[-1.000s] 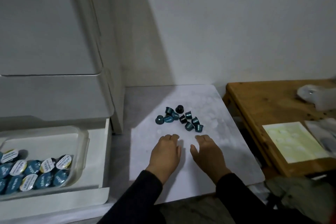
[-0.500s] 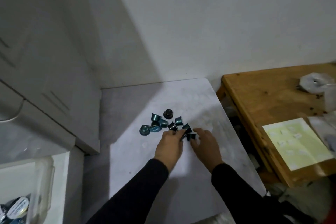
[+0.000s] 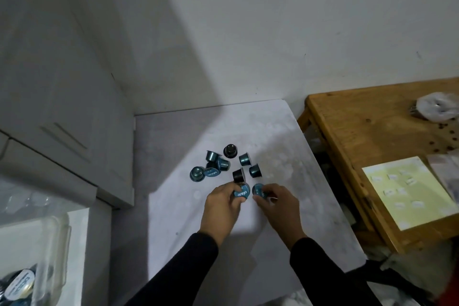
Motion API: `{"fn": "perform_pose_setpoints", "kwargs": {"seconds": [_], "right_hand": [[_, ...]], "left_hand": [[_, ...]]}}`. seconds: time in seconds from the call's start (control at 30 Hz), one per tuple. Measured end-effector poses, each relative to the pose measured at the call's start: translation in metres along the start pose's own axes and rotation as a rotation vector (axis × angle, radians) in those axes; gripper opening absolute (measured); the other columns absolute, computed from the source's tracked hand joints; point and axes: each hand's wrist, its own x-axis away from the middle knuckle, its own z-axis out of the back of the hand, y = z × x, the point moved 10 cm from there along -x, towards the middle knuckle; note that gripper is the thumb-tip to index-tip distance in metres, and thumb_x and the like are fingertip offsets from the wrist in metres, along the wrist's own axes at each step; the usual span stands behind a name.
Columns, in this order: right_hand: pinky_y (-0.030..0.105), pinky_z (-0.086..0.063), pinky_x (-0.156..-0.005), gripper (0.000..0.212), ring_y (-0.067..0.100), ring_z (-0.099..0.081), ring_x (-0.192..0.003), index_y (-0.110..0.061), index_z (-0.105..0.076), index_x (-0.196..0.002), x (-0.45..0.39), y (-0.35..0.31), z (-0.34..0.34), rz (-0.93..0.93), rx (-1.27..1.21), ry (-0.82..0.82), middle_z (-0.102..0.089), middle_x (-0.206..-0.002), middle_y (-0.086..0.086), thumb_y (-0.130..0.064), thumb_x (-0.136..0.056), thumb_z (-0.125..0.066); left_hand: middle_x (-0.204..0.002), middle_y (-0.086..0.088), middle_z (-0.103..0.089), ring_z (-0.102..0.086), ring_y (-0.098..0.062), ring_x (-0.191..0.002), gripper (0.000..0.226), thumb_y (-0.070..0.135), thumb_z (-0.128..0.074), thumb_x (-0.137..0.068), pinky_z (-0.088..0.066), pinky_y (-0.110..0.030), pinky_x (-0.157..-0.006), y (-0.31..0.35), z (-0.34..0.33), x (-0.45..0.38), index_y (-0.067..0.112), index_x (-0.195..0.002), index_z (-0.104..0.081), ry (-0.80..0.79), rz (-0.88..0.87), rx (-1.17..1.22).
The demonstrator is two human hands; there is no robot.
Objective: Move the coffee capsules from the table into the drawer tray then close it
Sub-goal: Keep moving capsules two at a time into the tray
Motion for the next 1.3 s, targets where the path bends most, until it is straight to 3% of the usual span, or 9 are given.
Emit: {"fn": "perform_pose_setpoints", "kwargs": {"seconds": [0.1, 0.17, 0.27, 0.47, 0.7, 0.87, 0.97, 1.1, 1.3], "right_hand": [[0.004, -0.037, -0.066, 0.009, 0.01, -0.06, -0.073, -0.015, -0.071, -0.086, 0.005, 0.006, 0.003, -0.058, -0.053, 0.033, -0.066, -0.083, -0.002, -0.017, -0.077, -0.071], [0.004, -0.037, -0.066, 0.007, 0.009, -0.059, -0.074, -0.015, -0.072, -0.084, 0.009, 0.012, 0.004, -0.126, -0.106, 0.04, -0.065, -0.081, -0.003, -0.012, -0.079, -0.068], [0.006, -0.039, -0.066, 0.014, 0.008, -0.06, -0.073, -0.02, -0.072, -0.079, 0.015, 0.017, 0.006, -0.207, -0.21, 0.05, -0.066, -0.075, -0.006, -0.007, -0.079, -0.066], [0.034, -0.057, -0.076, 0.029, 0.018, -0.067, -0.069, -0.029, -0.069, -0.066, 0.031, 0.004, 0.013, -0.222, -0.415, 0.055, -0.072, -0.072, 0.002, -0.002, -0.076, -0.066], [0.037, -0.058, -0.073, 0.028, 0.028, -0.069, -0.077, -0.02, -0.074, -0.071, 0.058, -0.05, 0.028, -0.097, -0.645, 0.025, -0.074, -0.077, 0.008, 0.005, -0.075, -0.062], [0.017, -0.055, -0.062, 0.015, 0.018, -0.064, -0.07, 0.002, -0.069, -0.089, 0.088, -0.114, 0.021, -0.021, -0.87, -0.099, -0.07, -0.078, 0.011, 0.01, -0.08, -0.059], [0.015, -0.055, -0.062, 0.017, 0.01, -0.066, -0.066, -0.003, -0.069, -0.086, 0.109, -0.16, 0.007, 0.031, -0.901, -0.196, -0.07, -0.075, 0.004, 0.01, -0.08, -0.06], [0.012, -0.053, -0.059, 0.018, 0.004, -0.065, -0.061, -0.006, -0.07, -0.082, 0.143, -0.225, -0.029, 0.115, -0.875, -0.361, -0.07, -0.072, 0.001, 0.009, -0.08, -0.06], [0.017, -0.05, -0.061, 0.019, 0.007, -0.06, -0.057, -0.012, -0.07, -0.078, 0.188, -0.297, -0.116, 0.155, -0.74, -0.529, -0.068, -0.072, 0.003, 0.005, -0.081, -0.061]], "left_hand": [[-0.09, 0.011, -0.066, -0.061, -0.007, -0.082, 0.017, -0.001, -0.062, -0.079, -0.04, -0.001, -0.075, -0.006, 0.007, 0.004, 0.012, -0.086, -0.07, 0.055, 0.048, 0.08], [-0.091, 0.012, -0.067, -0.061, 0.002, -0.079, 0.023, -0.006, -0.058, -0.079, -0.038, 0.003, -0.074, -0.01, 0.008, 0.006, 0.012, -0.082, -0.072, 0.074, 0.094, 0.15], [-0.088, 0.008, -0.071, -0.061, 0.012, -0.077, 0.027, -0.007, -0.055, -0.08, -0.04, 0.002, -0.071, -0.013, 0.011, 0.014, 0.012, -0.082, -0.074, 0.094, 0.16, 0.248], [-0.084, 0.007, -0.074, -0.065, 0.004, -0.078, 0.03, 0.001, -0.051, -0.087, -0.044, 0.0, -0.067, -0.013, 0.028, 0.034, 0.018, -0.083, -0.076, 0.144, 0.268, 0.407], [-0.092, 0.01, -0.073, -0.066, -0.002, -0.087, 0.024, 0.006, -0.059, -0.087, -0.049, -0.007, -0.074, 0.013, 0.085, 0.068, 0.024, -0.091, -0.074, 0.226, 0.185, 0.551], [-0.088, 0.011, -0.075, -0.068, 0.002, -0.082, 0.026, 0.004, -0.061, -0.086, -0.049, -0.007, -0.07, 0.033, 0.162, 0.109, 0.026, -0.087, -0.074, 0.271, 0.079, 0.614], [-0.087, 0.012, -0.075, -0.067, 0.002, -0.082, 0.026, 0.005, -0.061, -0.085, -0.048, -0.007, -0.071, 0.029, 0.216, 0.134, 0.027, -0.087, -0.075, 0.295, 0.043, 0.551], [-0.088, 0.011, -0.076, -0.068, -0.005, -0.088, 0.029, 0.004, -0.061, -0.086, -0.051, -0.019, -0.083, 0.003, 0.283, 0.165, 0.03, -0.083, -0.075, 0.294, 0.051, 0.495], [-0.09, 0.008, -0.076, -0.069, -0.008, -0.088, 0.025, 0.004, -0.063, -0.085, -0.052, -0.019, -0.081, -0.074, 0.376, 0.191, 0.026, -0.088, -0.074, 0.269, 0.13, 0.332]]}}
